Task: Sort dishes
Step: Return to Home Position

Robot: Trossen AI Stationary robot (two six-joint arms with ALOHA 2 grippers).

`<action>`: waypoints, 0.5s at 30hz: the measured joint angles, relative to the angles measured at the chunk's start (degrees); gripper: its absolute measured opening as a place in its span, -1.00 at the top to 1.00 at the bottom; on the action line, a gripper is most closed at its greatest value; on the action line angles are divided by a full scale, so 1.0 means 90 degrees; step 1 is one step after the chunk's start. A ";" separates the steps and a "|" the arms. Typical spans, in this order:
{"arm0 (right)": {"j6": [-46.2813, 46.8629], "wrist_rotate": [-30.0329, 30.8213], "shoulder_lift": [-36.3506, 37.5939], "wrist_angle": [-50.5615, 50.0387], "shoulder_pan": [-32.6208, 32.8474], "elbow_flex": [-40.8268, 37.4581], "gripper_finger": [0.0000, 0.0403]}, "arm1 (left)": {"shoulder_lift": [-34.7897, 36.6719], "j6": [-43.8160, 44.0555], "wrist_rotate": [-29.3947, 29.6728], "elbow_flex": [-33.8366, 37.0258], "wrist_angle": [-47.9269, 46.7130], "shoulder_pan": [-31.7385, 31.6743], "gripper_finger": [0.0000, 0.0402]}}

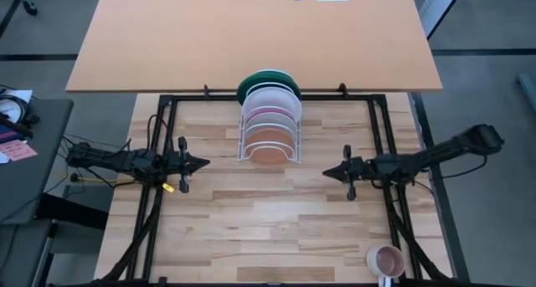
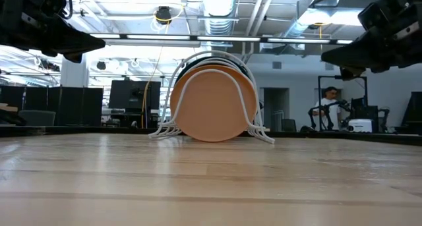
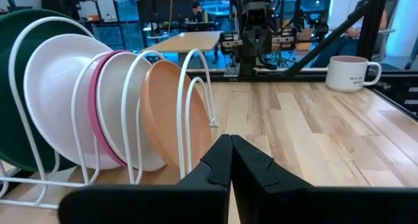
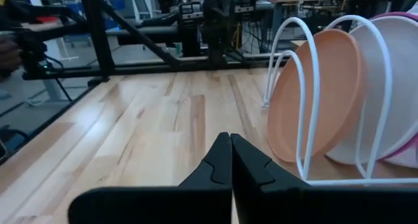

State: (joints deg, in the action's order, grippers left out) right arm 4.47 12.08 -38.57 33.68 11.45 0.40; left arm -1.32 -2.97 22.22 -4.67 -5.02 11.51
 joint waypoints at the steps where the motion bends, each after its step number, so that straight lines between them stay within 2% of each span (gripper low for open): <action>1: -0.0001 -0.0074 0.0186 -0.0088 -0.0032 -0.0001 1.00 | 0.0000 0.0001 0.0001 0.0000 -0.0002 0.0000 1.00; 15: -0.0073 -0.0259 0.2423 -0.1583 -0.0074 -0.0007 1.00 | 0.0000 0.0023 0.0002 0.0001 -0.0028 0.0000 1.00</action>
State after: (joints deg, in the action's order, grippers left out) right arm 3.81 9.74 -16.77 19.43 10.78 0.34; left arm -1.32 -2.76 22.24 -4.66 -5.27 11.51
